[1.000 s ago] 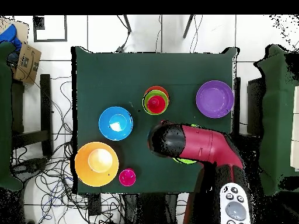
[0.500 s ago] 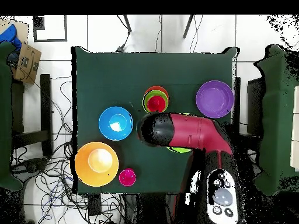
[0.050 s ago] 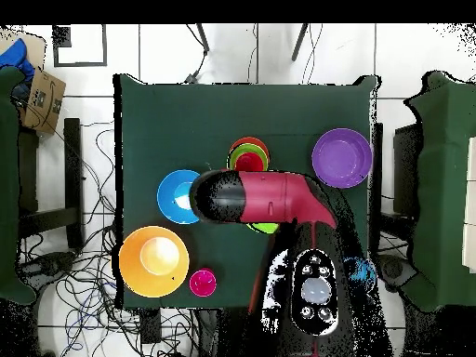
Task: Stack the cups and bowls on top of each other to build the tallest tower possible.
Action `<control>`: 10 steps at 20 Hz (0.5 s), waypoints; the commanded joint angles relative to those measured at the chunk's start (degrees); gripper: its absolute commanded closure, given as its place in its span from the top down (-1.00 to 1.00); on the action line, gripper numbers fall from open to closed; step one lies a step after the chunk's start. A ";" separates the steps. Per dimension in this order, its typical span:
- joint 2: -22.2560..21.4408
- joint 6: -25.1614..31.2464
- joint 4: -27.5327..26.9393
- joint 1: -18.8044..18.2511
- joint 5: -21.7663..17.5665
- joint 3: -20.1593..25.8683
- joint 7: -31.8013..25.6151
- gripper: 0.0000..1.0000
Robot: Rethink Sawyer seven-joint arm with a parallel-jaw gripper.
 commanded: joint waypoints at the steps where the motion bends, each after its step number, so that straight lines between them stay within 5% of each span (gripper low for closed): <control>1: 3.01 7.89 -3.77 2.77 -0.08 2.31 2.56 -1.00; 10: 6.87 13.62 -11.60 5.61 0.38 2.04 3.50 -1.00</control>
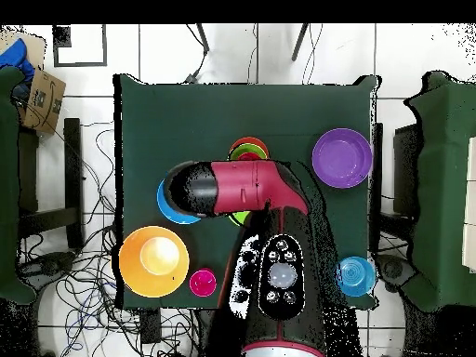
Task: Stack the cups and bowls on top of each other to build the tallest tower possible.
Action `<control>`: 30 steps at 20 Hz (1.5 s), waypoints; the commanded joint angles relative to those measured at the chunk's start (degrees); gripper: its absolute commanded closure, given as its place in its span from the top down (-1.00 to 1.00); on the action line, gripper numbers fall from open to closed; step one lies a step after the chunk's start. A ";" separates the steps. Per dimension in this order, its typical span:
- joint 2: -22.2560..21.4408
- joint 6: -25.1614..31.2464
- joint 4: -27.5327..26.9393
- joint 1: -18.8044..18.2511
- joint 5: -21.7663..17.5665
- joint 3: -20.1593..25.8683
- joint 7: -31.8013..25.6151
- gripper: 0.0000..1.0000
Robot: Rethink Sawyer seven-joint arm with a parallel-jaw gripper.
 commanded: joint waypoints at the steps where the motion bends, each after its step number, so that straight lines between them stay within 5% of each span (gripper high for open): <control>1: 5.98 10.48 -9.78 2.66 0.38 2.30 4.07 -1.00; 12: 11.47 13.83 -18.62 6.66 0.34 1.02 6.25 -1.00; 22: 8.59 8.57 -11.17 5.72 0.27 -1.01 5.01 -1.00; 30: 8.60 10.77 -11.78 5.36 -0.28 -2.29 2.65 -1.00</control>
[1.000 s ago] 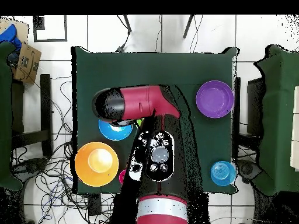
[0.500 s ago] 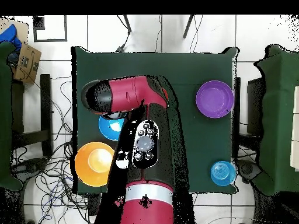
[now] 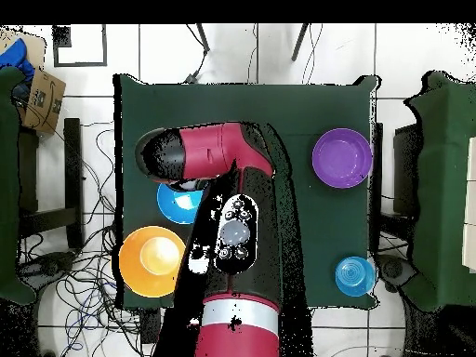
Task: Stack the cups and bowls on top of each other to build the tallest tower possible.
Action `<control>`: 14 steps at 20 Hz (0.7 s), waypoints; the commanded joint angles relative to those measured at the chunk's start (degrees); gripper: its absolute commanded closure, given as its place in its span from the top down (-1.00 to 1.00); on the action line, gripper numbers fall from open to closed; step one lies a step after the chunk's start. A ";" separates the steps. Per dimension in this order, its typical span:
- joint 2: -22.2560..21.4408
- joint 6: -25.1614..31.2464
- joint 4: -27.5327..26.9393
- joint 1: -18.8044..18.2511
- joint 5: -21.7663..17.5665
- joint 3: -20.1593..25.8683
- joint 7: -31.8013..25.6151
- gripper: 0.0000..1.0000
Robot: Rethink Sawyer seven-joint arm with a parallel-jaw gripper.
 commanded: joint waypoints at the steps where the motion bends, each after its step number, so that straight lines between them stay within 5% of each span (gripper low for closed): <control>1: 0.02 1.63 2.50 -1.04 -0.40 1.07 2.28 -1.00; 14: 0.15 2.99 1.55 -1.20 -0.27 0.58 0.83 -1.00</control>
